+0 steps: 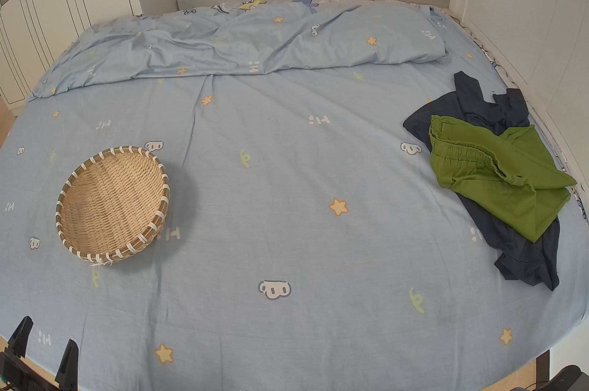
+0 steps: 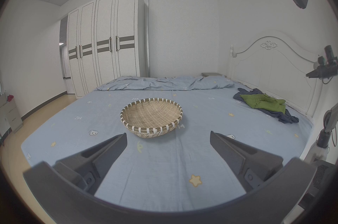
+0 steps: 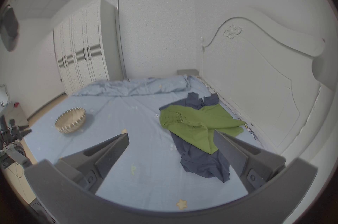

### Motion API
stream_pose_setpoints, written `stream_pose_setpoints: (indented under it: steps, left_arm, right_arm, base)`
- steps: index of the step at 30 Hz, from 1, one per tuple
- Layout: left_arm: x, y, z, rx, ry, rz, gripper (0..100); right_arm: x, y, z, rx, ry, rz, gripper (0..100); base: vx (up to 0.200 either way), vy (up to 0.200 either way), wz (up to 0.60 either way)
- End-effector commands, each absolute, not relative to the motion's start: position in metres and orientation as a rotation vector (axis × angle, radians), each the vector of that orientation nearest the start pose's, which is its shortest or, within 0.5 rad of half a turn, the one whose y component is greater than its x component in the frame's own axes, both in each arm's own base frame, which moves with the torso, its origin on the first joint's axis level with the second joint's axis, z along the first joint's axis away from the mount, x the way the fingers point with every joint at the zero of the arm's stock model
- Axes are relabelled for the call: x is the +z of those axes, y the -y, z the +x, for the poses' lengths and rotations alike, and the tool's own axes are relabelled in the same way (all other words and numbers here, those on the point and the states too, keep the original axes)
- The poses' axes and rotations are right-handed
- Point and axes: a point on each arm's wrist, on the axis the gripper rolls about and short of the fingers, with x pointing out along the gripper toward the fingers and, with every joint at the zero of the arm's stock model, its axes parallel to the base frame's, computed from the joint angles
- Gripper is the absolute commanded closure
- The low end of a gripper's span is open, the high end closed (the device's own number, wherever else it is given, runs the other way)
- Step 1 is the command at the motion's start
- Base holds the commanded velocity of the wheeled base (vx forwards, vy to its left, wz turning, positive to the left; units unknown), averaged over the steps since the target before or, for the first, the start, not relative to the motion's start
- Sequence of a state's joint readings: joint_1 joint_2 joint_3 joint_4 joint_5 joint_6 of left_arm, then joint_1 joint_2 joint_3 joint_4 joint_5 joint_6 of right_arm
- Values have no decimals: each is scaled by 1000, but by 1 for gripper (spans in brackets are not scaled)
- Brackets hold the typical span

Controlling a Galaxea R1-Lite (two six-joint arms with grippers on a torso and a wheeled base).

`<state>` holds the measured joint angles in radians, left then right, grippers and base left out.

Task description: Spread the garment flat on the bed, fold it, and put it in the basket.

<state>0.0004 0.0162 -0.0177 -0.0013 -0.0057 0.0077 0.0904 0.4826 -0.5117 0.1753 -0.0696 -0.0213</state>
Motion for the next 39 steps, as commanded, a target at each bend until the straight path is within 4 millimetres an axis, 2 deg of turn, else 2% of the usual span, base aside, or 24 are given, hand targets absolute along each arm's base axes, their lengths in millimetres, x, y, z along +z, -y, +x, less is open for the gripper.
stream_pose_setpoints:
  steps: [1, 3, 5, 8, 9, 10, 11, 12, 15, 17, 18, 23, 25, 30, 39]
  left_arm:
    - [76, 0, -23, -5, 0, 8, 0]
    - [76, 0, -23, -5, 0, 8, 0]
    - [76, 0, -23, -5, 0, 8, 0]
    - [76, 0, -23, -5, 0, 8, 0]
    - [76, 0, -23, -5, 0, 8, 0]
    - [76, 0, -23, -5, 0, 8, 0]
    - [76, 0, -23, -5, 0, 8, 0]
    - [76, 0, -23, -5, 0, 8, 0]
    - [76, 0, -23, -5, 0, 8, 0]
    - [76, 0, -23, -5, 0, 8, 0]
    - [76, 0, -23, -5, 0, 8, 0]
    - [76, 0, -23, -5, 0, 8, 0]
    - [76, 0, -23, -5, 0, 8, 0]
    - [76, 0, -23, -5, 0, 8, 0]
    - [76, 0, -23, -5, 0, 8, 0]
  right_arm:
    - [204, -6, 143, -109, -542, -213, 0]
    - [198, -7, 160, -120, -597, -226, 0]
    - [183, -10, 194, -136, -679, -242, 0]
    - [173, -11, 231, -185, -667, -260, 0]
    - [173, -11, 231, -185, -667, -260, 0]
    - [170, -12, 250, -218, -653, -272, 0]
    - [169, -12, 253, -222, -651, -273, 0]
    - [166, -14, 268, -237, -662, -289, 0]
    - [163, -17, 289, -252, -668, -305, 0]
    - [162, -18, 292, -255, -668, -306, 0]
    - [157, -19, 307, -274, -678, -317, 0]
    - [151, -25, 322, -279, -688, -333, 0]
    - [153, -24, 333, -297, -672, -328, 0]
    - [159, -22, 347, -311, -643, -317, 0]
    - [153, -11, 373, -350, -637, -303, 0]
  base:
    - [0, 0, 0]
    - [0, 0, 0]
    - [0, 0, 0]
    - [0, 0, 0]
    - [0, 0, 0]
    - [0, 0, 0]
    - [0, 0, 0]
    - [0, 0, 0]
    - [0, 0, 0]
    - [0, 0, 0]
    - [0, 0, 0]
    - [0, 0, 0]
    - [0, 0, 0]
    - [0, 0, 0]
    - [0, 0, 0]
